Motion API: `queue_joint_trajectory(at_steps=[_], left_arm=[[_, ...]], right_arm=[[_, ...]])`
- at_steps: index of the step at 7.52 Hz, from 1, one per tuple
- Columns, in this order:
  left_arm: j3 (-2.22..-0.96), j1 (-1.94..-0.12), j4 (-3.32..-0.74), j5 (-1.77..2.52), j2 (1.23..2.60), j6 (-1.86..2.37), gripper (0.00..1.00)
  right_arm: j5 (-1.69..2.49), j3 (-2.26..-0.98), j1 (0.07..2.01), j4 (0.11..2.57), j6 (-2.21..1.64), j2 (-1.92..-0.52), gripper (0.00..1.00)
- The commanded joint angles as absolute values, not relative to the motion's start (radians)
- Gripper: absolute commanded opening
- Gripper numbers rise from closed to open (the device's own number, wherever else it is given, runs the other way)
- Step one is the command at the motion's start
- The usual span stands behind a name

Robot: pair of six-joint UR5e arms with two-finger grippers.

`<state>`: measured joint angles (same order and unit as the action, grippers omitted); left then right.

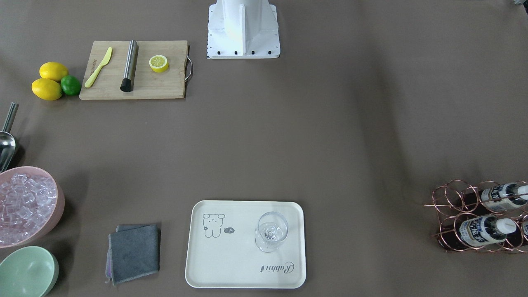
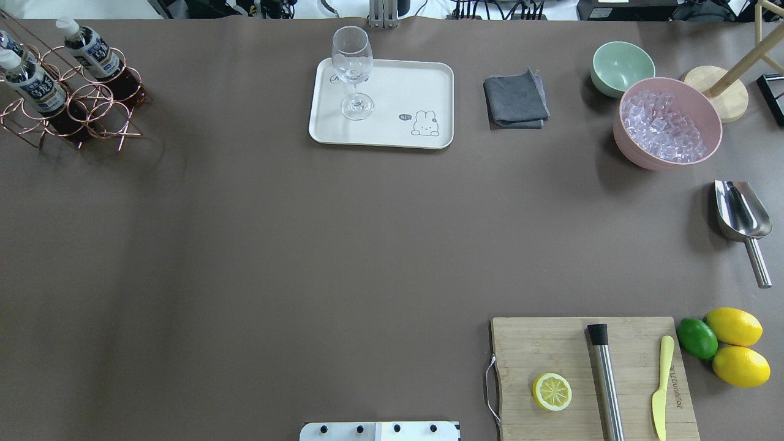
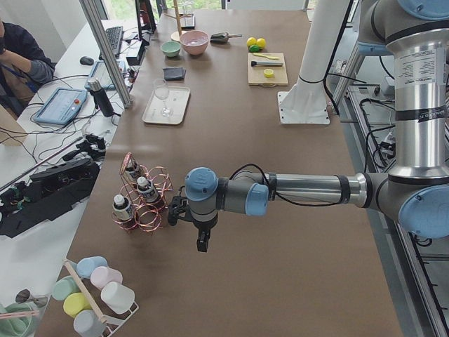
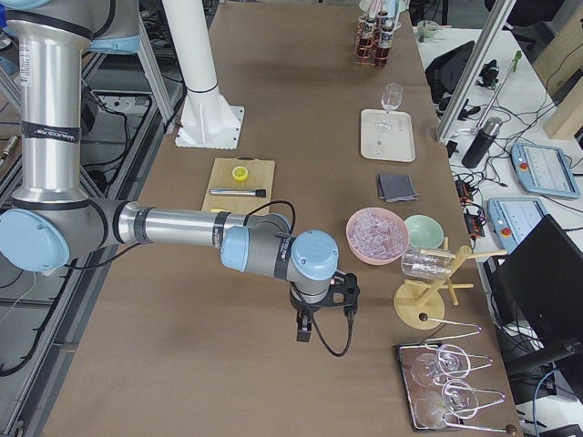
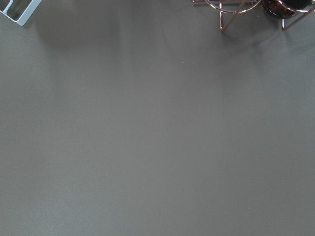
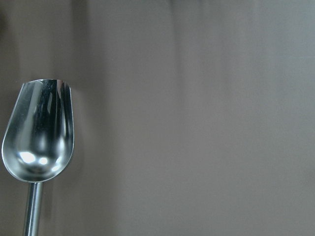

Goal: Take tea from basket to plate

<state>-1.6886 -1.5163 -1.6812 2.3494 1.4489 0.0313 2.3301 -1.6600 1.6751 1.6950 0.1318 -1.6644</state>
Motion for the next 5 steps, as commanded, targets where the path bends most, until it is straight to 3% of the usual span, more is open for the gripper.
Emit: queue_joint_trajectory(at_steps=[1, 5], left_arm=[[-1.678, -1.517, -1.683, 2.353, 1.445, 0.028, 0.98], [-1.68, -1.52, -1.715, 2.35, 1.448, 0.028, 0.98]], right_arm=[[2.335, -1.661, 1.675, 1.695, 0.13, -1.664, 1.0], [2.333, -1.661, 1.675, 1.694, 0.13, -1.664, 1.0]])
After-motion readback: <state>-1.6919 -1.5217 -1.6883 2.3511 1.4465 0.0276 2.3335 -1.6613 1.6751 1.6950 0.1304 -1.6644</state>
